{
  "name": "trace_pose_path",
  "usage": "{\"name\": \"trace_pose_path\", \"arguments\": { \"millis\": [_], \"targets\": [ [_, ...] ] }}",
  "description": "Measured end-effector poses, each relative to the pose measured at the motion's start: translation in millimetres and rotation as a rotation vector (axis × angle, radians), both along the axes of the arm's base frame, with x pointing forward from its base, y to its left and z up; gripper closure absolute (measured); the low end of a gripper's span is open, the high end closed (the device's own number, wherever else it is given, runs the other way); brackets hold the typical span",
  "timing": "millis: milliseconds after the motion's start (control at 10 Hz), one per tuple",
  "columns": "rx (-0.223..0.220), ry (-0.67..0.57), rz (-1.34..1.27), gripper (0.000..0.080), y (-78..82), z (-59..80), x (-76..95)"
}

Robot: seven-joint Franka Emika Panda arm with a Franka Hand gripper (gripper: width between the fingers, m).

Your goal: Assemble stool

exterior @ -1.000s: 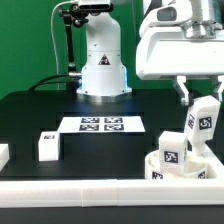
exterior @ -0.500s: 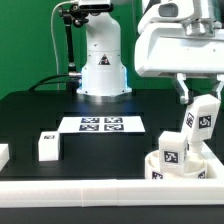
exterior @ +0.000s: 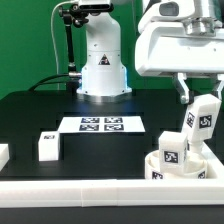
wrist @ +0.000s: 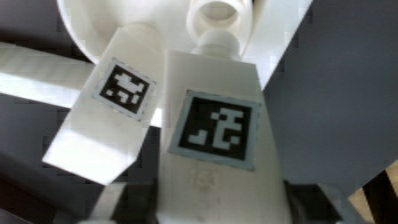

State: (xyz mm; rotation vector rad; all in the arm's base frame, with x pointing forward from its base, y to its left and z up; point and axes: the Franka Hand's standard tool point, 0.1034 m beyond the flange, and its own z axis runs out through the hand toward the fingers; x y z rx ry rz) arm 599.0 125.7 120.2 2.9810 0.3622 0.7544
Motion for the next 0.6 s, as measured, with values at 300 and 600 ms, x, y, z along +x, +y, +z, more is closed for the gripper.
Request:
{"name": "trace_pose_path", "arguments": {
  "millis": [300, 600],
  "targets": [
    [-0.008, 0.006, 0.010, 0.0473, 0.1, -3.4, -0.8],
    [-0.008, 0.007, 0.010, 0.0473, 0.0, -4.0, -1.1]
  ]
}}
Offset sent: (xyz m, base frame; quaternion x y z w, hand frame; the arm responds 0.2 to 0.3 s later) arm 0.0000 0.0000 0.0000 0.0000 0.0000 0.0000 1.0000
